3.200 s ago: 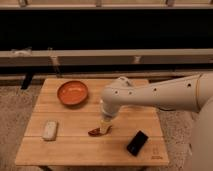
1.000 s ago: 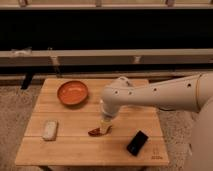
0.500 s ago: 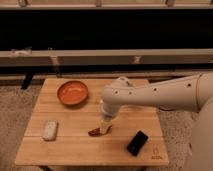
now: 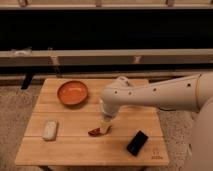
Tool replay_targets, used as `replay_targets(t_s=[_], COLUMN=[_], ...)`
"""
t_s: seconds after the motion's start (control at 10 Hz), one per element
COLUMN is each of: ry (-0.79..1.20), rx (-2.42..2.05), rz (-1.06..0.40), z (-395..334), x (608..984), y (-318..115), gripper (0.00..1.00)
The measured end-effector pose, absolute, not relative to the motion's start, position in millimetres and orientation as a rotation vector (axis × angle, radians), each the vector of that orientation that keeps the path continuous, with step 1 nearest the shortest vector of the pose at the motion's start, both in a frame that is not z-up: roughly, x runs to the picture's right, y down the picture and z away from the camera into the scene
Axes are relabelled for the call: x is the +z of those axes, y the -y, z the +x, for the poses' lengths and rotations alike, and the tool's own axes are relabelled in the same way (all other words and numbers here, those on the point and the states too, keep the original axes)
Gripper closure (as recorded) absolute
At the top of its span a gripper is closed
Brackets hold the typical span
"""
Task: Push the eraser across the table
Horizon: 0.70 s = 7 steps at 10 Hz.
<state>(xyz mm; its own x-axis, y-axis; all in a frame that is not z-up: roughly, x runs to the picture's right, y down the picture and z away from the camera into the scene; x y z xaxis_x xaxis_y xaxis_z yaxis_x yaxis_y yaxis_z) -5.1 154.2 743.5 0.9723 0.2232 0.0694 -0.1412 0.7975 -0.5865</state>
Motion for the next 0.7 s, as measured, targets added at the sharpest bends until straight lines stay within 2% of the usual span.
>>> replay_targets(t_s=[0.5,0.7], ry=[0.081,0.068], rx=[0.159,0.162], rz=[-0.579,-0.570], z=[74,113], x=[759,753], y=[-129,-134], gripper=[0.20,0.32])
